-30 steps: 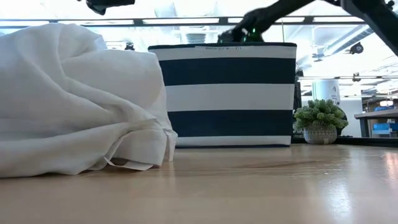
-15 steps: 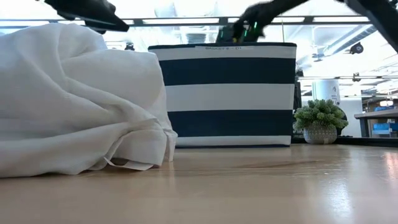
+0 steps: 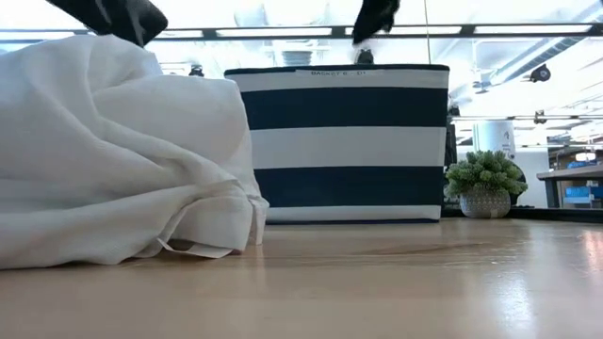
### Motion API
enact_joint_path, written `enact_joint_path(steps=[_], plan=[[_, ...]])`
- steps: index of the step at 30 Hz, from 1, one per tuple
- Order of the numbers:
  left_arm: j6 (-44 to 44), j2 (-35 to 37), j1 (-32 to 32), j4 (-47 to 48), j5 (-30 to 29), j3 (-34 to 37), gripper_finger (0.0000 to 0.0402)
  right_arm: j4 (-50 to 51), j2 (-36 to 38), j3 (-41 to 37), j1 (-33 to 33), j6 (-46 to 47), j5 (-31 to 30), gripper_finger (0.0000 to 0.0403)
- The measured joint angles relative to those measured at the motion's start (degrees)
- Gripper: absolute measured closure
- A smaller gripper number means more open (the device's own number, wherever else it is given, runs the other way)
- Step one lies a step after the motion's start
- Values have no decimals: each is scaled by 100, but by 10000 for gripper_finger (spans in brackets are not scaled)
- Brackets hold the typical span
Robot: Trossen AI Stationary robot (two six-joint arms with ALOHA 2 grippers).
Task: Sort clothes
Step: Put the gray shorts into the blue bin, then put the white shirt into the blue bin
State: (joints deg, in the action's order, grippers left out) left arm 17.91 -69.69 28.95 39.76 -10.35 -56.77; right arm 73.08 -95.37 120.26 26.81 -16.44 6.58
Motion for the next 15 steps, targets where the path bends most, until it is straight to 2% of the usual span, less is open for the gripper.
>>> enact_joint_path(steps=[7,12,15], plan=[[278,-945,155,357,162,-197,167,33,782,-572,-400,182,247,138],[168,-1451,155,270,-156,225,142,-323,1329,-1361,-575,306,238,112],[120,-1621,136,-176,-229,545,139,-705,1662,-1951,-641,328,239,108]])
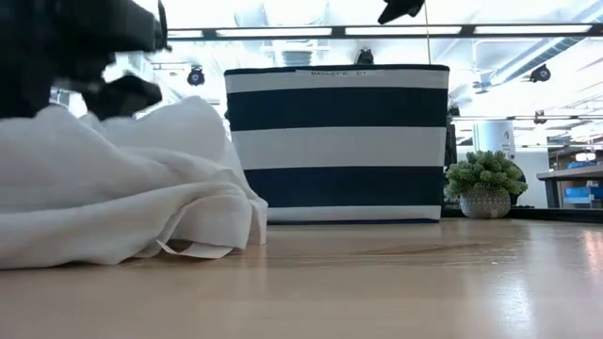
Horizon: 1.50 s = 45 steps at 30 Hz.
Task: Sort clothes
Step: Put the white shirt into the blue bin
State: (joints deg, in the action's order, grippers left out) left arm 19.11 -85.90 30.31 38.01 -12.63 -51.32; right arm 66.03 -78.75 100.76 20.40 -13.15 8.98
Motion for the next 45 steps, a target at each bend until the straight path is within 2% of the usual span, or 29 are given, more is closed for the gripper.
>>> enact_joint_path(steps=[8,12,15,19,21,27,29,39,45], plan=[[79,-199,-205,-1511,-30,797,153,-735,633,-1151,-32,123,23,123],[125,-330,-311,-1723,-277,893,185,-831,771,-1415,-83,146,48,133],[136,-416,-311,-1691,-834,872,244,-860,802,-1482,-126,332,0,150],[-317,-469,-321,-1537,-1158,625,357,-923,814,-1508,-135,495,-2,188],[-591,-458,-320,-1351,-1278,371,382,-974,816,-1513,-142,512,0,208],[-1182,-247,-337,-319,-1924,-779,384,-963,830,-1518,-181,509,2,265],[-1507,-101,-368,-235,-2006,-1148,384,-956,858,-1518,-190,473,-2,283],[-3025,657,-734,-135,-3131,-2614,384,-978,1108,-1518,-279,278,-6,393],[-4075,1014,-1395,-736,-3199,-3360,384,-1075,1363,-1518,-293,267,-5,396]])
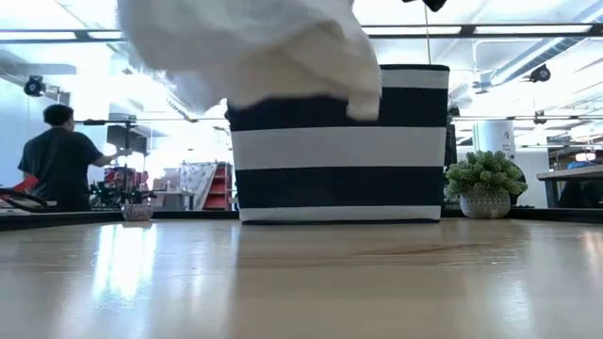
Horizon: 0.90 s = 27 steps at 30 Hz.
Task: Sort clothes
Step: Put the white shirt into the blue bin
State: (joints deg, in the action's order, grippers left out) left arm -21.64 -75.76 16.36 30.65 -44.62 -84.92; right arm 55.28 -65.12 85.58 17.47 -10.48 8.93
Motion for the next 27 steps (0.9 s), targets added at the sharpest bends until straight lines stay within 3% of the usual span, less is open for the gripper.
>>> enact_joint_path(steps=[3,9,17,21,27], plan=[[-440,59,-494,-374,253,-312,384,-81,84,0,0,0,-2,401],[-729,-40,-1709,-1147,2380,-832,384,-143,170,0,0,-15,-6,402],[-838,-767,-3274,-1769,4154,-1460,384,-249,202,0,0,-143,-12,403],[-652,-1276,-3808,-1875,4573,-1741,384,-360,208,0,0,-173,-84,403],[-439,-1898,-4305,-1908,4705,-1806,384,-356,305,0,2,-246,-372,403]])
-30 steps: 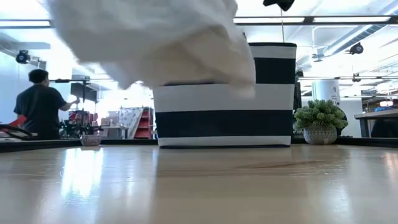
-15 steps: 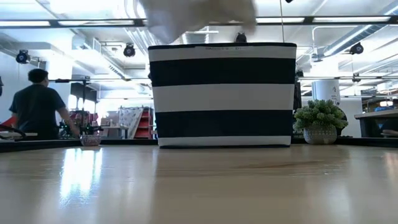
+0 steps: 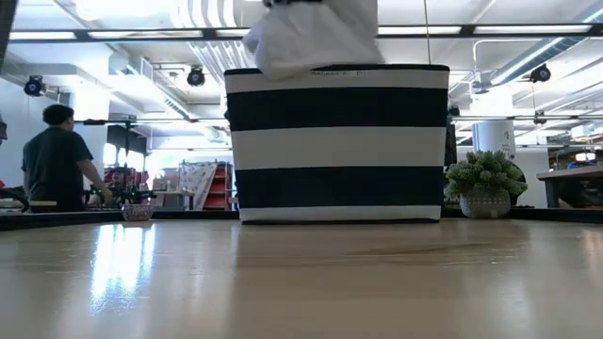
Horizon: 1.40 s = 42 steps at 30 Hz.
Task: Sort clothes
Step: Put the white shirt into the blue bin
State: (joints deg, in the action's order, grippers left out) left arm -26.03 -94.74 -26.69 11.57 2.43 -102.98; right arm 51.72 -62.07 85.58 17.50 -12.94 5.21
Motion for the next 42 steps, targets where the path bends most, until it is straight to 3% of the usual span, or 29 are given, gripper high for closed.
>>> enact_joint_path(steps=[8,18,26,31,36,42], plan=[[164,-593,-233,-16,483,192,384,0,181,0,-1,-12,-288,403],[63,-1372,-497,1,555,260,384,-21,191,-140,0,-39,-400,403],[105,-1495,-659,200,640,260,379,-24,81,-219,2,-148,-529,403],[84,-1495,-627,772,1001,260,372,-24,-42,-219,2,-163,-535,403],[106,-1393,-606,1195,1015,260,347,-22,-211,-219,2,-219,-533,403],[129,-1134,-549,1355,1015,260,284,-187,-377,-219,5,-429,-533,403]])
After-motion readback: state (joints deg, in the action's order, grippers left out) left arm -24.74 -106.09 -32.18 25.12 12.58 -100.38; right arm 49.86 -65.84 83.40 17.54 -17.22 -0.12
